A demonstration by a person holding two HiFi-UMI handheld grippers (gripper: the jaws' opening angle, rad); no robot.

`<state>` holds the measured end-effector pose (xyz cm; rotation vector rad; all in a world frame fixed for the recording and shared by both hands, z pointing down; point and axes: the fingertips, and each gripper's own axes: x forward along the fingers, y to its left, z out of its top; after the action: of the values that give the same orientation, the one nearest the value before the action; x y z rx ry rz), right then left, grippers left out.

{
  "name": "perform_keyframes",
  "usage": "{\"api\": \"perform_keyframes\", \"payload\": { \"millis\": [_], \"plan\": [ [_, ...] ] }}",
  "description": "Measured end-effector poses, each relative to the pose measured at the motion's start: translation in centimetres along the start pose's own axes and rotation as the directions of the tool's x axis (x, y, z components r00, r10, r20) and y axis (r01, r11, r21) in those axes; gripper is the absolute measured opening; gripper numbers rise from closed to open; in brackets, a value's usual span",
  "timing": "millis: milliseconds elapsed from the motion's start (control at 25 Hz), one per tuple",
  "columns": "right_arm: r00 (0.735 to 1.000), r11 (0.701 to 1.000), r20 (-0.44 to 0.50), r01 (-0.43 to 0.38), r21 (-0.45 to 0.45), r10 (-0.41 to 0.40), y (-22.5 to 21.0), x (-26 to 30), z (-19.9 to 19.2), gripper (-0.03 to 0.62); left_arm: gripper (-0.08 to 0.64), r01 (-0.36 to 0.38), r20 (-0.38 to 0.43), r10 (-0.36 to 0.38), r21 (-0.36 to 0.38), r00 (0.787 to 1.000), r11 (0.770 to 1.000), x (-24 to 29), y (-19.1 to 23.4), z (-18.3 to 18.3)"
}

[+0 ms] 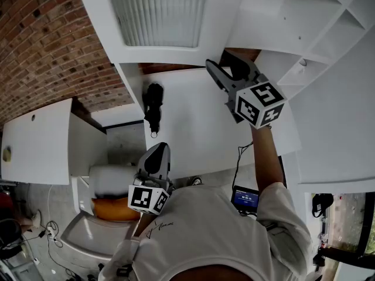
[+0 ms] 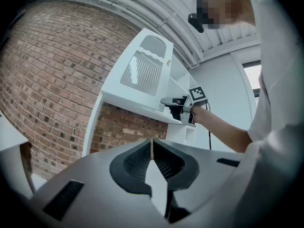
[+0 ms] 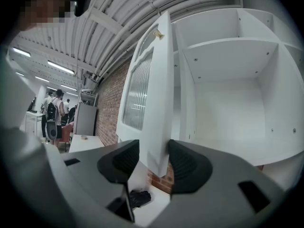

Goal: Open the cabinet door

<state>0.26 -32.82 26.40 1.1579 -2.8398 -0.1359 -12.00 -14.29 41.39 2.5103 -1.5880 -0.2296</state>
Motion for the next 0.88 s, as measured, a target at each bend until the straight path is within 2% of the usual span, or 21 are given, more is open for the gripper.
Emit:
{"api": "perform_keyframes", "payload": {
  "millis": [880],
  "plan": [
    [1.0,1.0,0.017,0.017,0.009,-0.018,1.5,-2.1,0.3,0.124,0.028,0.019,-0.019,-0.019,0.013,1.0,1.0,-0.3,-0.8,-0.2]
  ]
}}
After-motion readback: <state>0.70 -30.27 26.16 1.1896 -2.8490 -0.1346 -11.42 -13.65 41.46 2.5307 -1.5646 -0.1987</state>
